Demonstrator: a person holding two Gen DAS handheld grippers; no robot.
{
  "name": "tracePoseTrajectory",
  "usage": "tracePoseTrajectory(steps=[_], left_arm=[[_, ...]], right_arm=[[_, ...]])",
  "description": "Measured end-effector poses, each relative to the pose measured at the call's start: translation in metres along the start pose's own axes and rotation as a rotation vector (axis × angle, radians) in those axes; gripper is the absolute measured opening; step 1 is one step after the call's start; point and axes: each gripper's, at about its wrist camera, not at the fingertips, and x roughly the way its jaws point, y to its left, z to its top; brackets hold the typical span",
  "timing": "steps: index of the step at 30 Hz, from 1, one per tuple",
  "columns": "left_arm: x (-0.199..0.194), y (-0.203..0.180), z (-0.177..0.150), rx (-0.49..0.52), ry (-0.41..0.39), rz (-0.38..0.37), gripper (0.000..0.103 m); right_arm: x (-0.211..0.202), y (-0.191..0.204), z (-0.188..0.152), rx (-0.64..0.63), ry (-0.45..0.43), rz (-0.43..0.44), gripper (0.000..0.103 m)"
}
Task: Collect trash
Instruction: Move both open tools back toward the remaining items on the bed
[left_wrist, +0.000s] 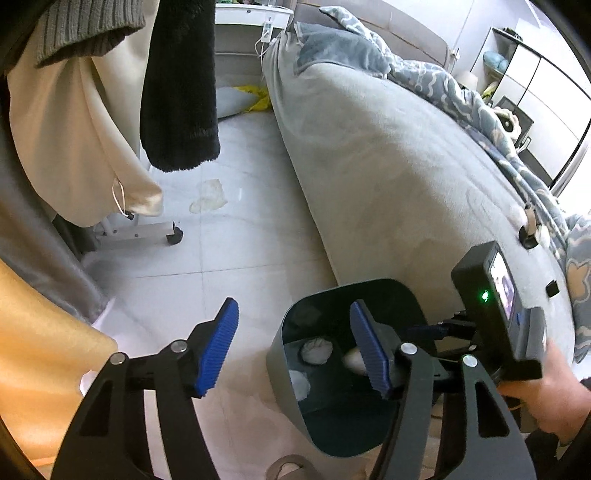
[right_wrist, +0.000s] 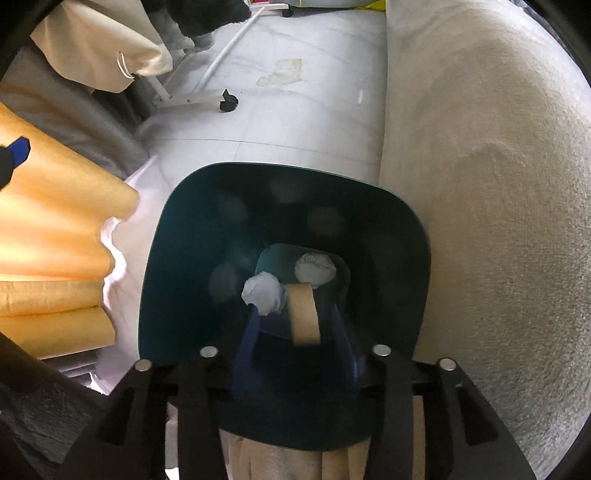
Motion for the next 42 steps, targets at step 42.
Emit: tracePoseTrajectory(steps=[42], left_arm=[[-0.040, -0.142, 0.066, 0.167, -0.252, -0.268, 0.089]], right_arm=[[-0.213, -0.149, -0.065, 0.264, -0.560, -0.123, 0.081]])
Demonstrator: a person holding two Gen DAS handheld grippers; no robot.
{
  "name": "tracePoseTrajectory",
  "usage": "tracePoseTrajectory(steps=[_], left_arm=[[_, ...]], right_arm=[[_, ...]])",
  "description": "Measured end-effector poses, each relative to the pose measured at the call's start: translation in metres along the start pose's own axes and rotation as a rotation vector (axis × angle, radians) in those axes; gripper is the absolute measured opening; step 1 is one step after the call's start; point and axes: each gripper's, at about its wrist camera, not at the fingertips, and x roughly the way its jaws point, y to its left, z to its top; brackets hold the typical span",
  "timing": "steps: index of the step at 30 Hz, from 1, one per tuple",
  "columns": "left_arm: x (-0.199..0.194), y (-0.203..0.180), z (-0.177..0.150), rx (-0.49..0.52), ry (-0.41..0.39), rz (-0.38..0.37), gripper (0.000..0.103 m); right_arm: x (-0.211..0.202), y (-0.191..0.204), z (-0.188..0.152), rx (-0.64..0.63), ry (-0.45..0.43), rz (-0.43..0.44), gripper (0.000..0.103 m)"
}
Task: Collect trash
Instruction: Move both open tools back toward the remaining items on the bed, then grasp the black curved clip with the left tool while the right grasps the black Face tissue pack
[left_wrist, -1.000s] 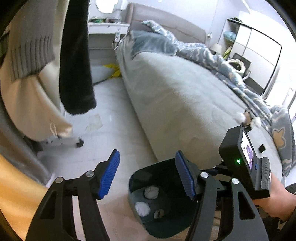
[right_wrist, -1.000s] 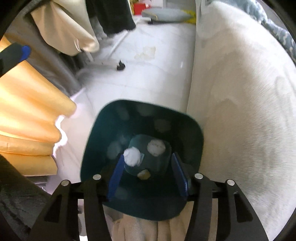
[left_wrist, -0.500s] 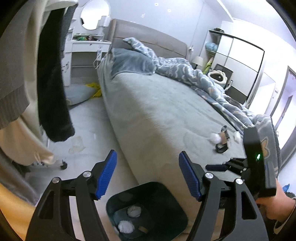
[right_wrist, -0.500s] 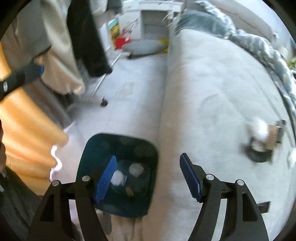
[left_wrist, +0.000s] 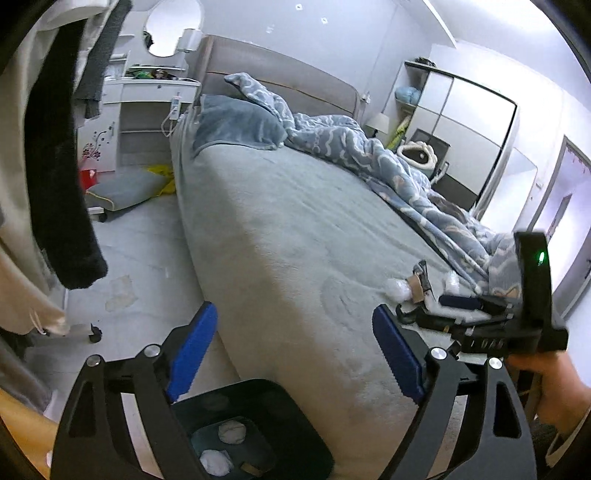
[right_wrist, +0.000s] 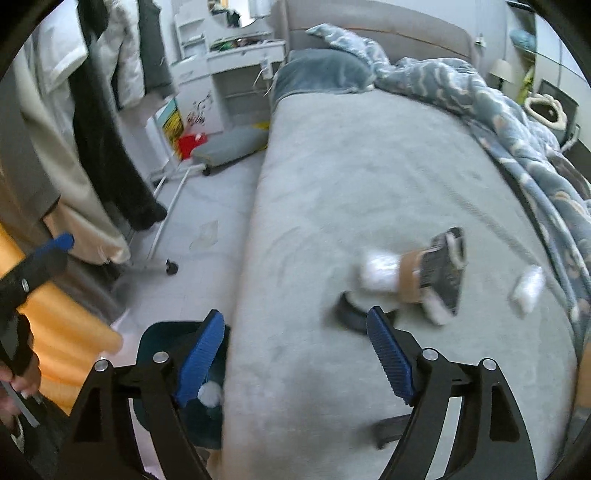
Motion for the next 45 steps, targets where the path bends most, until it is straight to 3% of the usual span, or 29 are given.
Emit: tracePoseTrajectory(steps=[11, 16, 23, 38, 45], left_arm=[[0.048, -0.054, -0.011, 0.090, 0.078, -0.030, 0.091], [0.070, -0.074, -0.014, 0.071, 0.116, -0.078, 0.091], [0.098, -0.103, -0.010, -0.001, 0.139, -0.150, 0.091], [0.154, -0.146, -0.023, 0.056, 0.225, -0.109, 0.086], [0.172, -0.163, -0.031, 0.146, 0.238, -0.049, 0.082]], right_arm=[[-0.018, -0.075, 0.014, 0.106, -0.079, -0.011, 0.083], [-0.019, -0.102, 0.014, 0.158, -0.096, -0.002, 0.085], [-0.007, -0.146, 0.009, 0.352, -0.101, 0.084, 0.085], [0.024, -0.175, 0.015, 0.401, -0.082, 0.169, 0.085], [0.033, -0.185, 0.008, 0.436, -0.076, 0.197, 0.085]])
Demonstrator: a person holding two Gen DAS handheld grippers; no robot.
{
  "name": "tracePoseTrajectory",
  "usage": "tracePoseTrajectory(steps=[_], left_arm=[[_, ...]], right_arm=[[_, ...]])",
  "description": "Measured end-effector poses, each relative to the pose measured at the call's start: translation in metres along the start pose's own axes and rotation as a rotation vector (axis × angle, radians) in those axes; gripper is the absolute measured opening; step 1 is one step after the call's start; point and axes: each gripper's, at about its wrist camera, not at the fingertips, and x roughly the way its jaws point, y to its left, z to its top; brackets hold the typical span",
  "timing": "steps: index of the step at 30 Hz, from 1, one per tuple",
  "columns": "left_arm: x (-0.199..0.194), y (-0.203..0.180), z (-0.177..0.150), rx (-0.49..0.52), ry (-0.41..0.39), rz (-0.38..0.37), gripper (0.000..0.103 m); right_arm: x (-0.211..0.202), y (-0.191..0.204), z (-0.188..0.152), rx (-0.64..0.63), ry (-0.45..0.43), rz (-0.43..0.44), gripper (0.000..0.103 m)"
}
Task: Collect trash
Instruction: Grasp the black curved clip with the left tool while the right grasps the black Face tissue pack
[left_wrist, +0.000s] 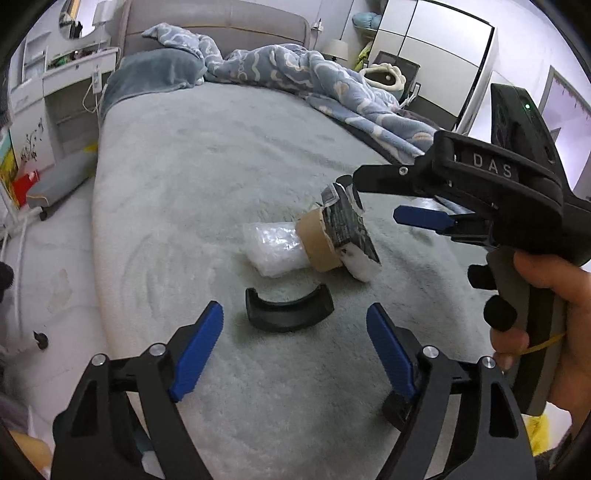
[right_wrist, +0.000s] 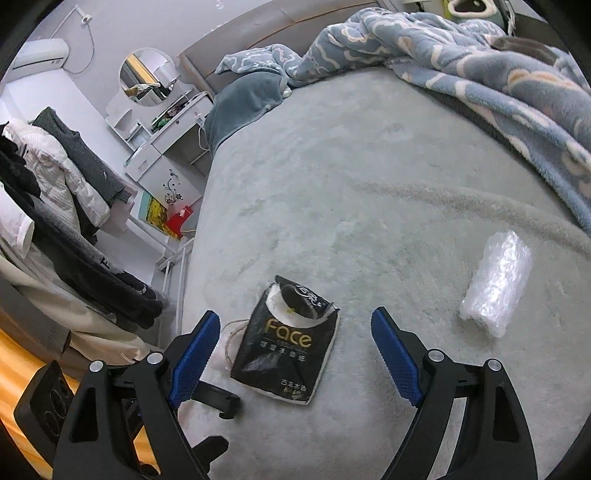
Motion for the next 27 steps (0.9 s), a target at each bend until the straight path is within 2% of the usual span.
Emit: tracePoseTrajectory(steps=[8, 11, 16, 22, 27], left_arm=[[0.014, 0.005, 0.001, -0.041, 0.033, 0.002, 0.075], [0.019, 0.008, 0.004, -0.051, 0.039, 0.005, 0.069], [0.024, 0.003, 0.010, -0.016, 0.044, 0.033, 0.053], [0.023, 0.009, 0.011, -0.037, 0.042, -0.003, 0.048], [0.014, 0.015, 0.013, -0.061, 0.015, -0.031, 0.048]], right_arm=[[0.008, -0.014, -0.002, 0.039, 0.014, 0.031, 0.085], [0.012, -0.015, -0.003, 0.043, 0.024, 0.042, 0.085], [0.016, -0.016, -0.003, 0.083, 0.027, 0.096, 0.085], [0.024, -0.019, -0.004, 0.137, 0.032, 0.114, 0.085], [0.026, -0.021, -0.005, 0.166, 0.022, 0.113, 0.085]])
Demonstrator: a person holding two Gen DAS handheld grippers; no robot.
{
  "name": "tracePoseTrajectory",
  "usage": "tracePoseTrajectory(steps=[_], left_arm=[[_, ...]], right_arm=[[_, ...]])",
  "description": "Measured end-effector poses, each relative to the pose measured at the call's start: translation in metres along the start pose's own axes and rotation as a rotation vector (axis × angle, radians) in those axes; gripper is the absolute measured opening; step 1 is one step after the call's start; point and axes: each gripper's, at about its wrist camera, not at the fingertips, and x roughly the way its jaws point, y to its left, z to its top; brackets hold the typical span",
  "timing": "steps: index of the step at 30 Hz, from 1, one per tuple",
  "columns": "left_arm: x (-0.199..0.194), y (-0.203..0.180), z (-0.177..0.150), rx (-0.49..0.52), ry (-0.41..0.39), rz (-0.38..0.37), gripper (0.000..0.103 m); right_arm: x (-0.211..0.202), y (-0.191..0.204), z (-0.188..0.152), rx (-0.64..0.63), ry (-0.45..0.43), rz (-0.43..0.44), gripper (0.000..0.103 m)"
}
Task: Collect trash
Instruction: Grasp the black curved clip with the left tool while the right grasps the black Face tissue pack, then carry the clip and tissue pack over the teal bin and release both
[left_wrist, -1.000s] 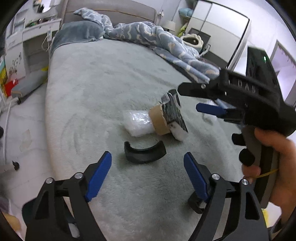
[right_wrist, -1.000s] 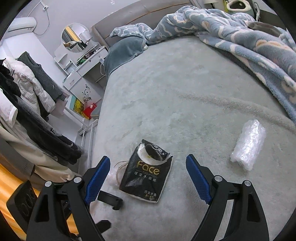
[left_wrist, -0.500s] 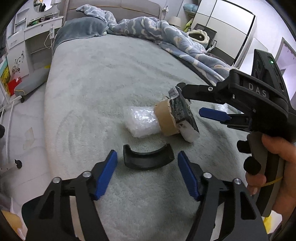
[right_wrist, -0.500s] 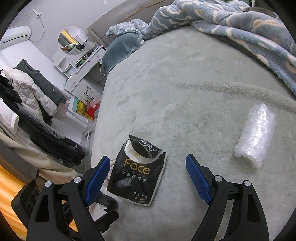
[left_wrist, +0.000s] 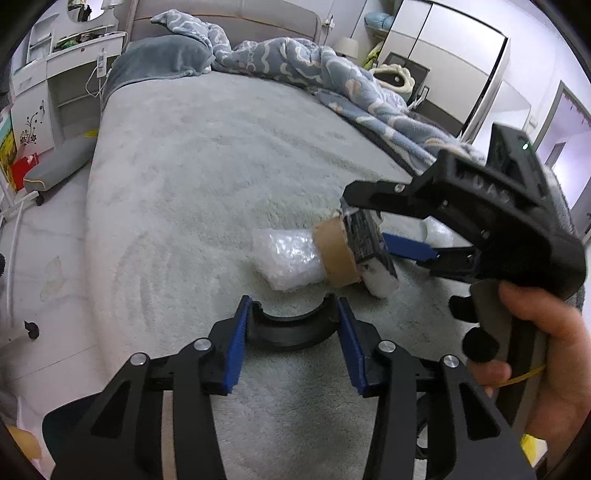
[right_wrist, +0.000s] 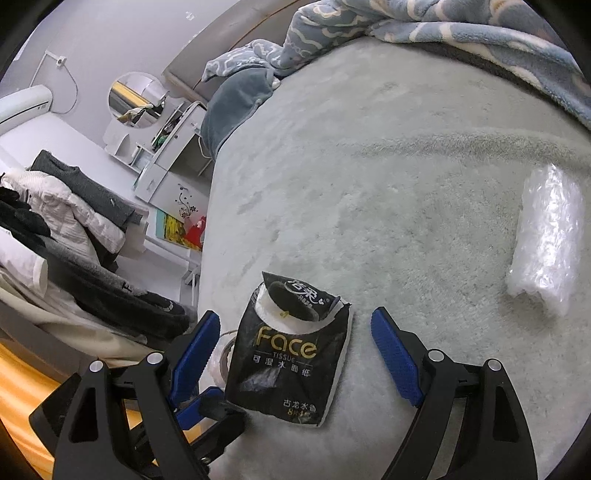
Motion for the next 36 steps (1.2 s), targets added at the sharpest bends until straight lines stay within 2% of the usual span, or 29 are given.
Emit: tracePoseTrajectory(steps=[3, 5, 9, 14, 26, 36], left_arm=[[-0.006, 0.003, 0.001, -0.006, -0.010, -0.009, 0.048], [-0.008, 0.004, 0.001, -0.006, -0.010, -0.012, 0.048], [-0.013, 0.006, 0.000, 0.004, -0.016, -0.002, 0.048], [-0.025, 0.012, 0.001, 0.017, -0.031, 0.009, 0.048], [-0.051, 0.034, 0.002, 0.013, -0.049, 0.032, 0.048], [-0.068, 0.060, -0.006, 0.019, -0.052, 0.089, 0.048]], right_arm=[[0.001, 0.003, 0.001, 0.007, -0.010, -0.005, 0.085], [0.001, 0.005, 0.001, 0.013, -0.017, -0.002, 0.074], [0.009, 0.009, 0.000, 0.014, 0.003, -0.018, 0.073], [0.013, 0.011, 0.000, 0.019, 0.007, -0.062, 0.057], [-0.007, 0.038, 0.007, -0.055, -0.064, -0.145, 0.056], [-0.014, 0.078, 0.002, -0.158, -0.080, -0.138, 0.056]])
